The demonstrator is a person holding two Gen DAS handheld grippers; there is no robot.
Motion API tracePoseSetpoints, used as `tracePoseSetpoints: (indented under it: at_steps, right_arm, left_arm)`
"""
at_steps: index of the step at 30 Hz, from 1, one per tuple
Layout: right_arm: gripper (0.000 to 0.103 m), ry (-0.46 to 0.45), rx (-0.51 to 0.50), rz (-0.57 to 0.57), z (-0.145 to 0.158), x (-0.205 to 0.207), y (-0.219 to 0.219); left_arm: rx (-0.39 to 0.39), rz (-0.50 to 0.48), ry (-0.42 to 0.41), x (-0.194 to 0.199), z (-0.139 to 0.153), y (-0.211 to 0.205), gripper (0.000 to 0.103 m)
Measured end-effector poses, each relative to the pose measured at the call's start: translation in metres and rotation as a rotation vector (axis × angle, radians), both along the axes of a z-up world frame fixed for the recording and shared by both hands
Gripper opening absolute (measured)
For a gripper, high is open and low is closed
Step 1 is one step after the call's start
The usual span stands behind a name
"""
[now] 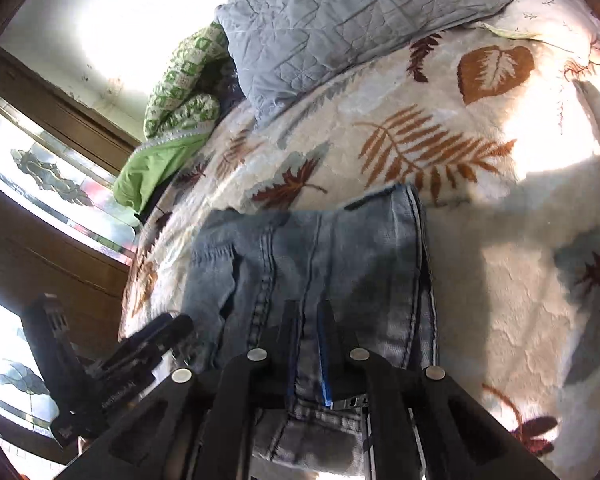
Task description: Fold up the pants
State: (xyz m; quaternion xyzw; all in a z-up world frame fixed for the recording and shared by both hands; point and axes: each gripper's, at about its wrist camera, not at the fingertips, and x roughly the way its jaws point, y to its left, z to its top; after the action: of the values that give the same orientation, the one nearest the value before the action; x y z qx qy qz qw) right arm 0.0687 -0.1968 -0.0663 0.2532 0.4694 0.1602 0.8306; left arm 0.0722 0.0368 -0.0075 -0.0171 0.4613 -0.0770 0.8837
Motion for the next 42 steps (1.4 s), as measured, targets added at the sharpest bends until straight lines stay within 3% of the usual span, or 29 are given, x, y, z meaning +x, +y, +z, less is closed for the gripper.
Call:
tracePoseSetpoints:
  at_steps: [1,3,6,9,10,14,16,18,21,26,29,31,33,34,35,36,37,38,42]
  right_arm:
    - [0.03,0.042,-0.034,0.02,-0.011,-0.001,0.004]
    - [0.031,0.041,-0.053,0.027,-0.022,-0.008,0.004]
    - [0.038,0.06,-0.043,0.007,-0.012,-0.017,-0.002]
    - [0.069,-0.019,-0.076,0.005,0.005,-0.039,0.004]
    - [0.074,-0.025,-0.079,0.024,0.003,-0.044,0.007]
    - [0.074,-0.018,-0.199,0.051,-0.013,-0.051,0.019]
    - [0.074,-0.016,-0.163,0.046,-0.004,-0.054,0.015]
    - [0.074,-0.056,-0.099,0.037,0.008,-0.057,0.004]
    - [0.074,-0.072,-0.08,-0.001,0.019,-0.054,-0.017]
    - [0.074,0.033,-0.007,-0.064,-0.003,-0.017,-0.059]
    - [0.074,0.072,0.04,-0.015,-0.018,0.006,-0.056]
    - [0.074,0.101,0.042,-0.016,-0.03,0.017,-0.05]
    - [0.069,0.114,0.072,0.026,-0.038,0.022,-0.04]
    - [0.06,0.116,0.053,0.046,-0.038,0.023,-0.034]
    - [0.058,0.117,0.016,0.055,-0.037,0.023,-0.028]
    - [0.047,0.115,0.0,0.061,-0.036,0.023,-0.025]
    - [0.03,0.114,-0.011,0.057,-0.035,0.023,-0.024]
    - [0.024,0.105,-0.021,0.05,-0.033,0.021,-0.024]
    - [0.016,0.039,-0.091,0.08,-0.015,0.013,-0.011]
  left_arm:
    - [0.005,-0.001,0.007,0.0,-0.002,-0.002,0.064]
    - [0.011,-0.006,0.029,-0.001,-0.009,-0.006,0.064]
    - [0.019,-0.008,0.025,-0.007,-0.01,-0.008,0.064]
    - [0.027,-0.004,0.021,-0.01,-0.009,-0.009,0.065]
    - [0.033,-0.005,0.023,-0.011,-0.01,-0.01,0.067]
    - [0.055,-0.004,0.031,-0.014,-0.012,-0.011,0.071]
    - [0.034,-0.004,0.032,-0.015,-0.008,-0.006,0.071]
    - [-0.035,0.007,0.028,-0.017,-0.001,0.007,0.071]
    - [-0.158,0.065,0.031,-0.01,0.002,0.038,0.085]
    - [-0.319,0.08,0.182,0.021,-0.028,0.06,0.085]
    - [-0.339,0.046,0.245,0.032,-0.043,0.049,0.085]
    - [-0.31,0.023,0.232,0.031,-0.044,0.038,0.085]
    - [-0.297,-0.015,0.239,0.032,-0.045,0.028,0.083]
    - [-0.287,-0.018,0.238,0.033,-0.045,0.025,0.077]
    - [-0.292,-0.031,0.238,0.033,-0.046,0.023,0.058]
    - [-0.316,-0.055,0.25,0.035,-0.047,0.02,0.043]
    - [-0.316,-0.056,0.254,0.035,-0.046,0.019,0.038]
    - [-0.298,-0.057,0.238,0.034,-0.043,0.016,0.03]
    - [-0.222,-0.093,0.156,0.026,-0.024,0.006,0.022]
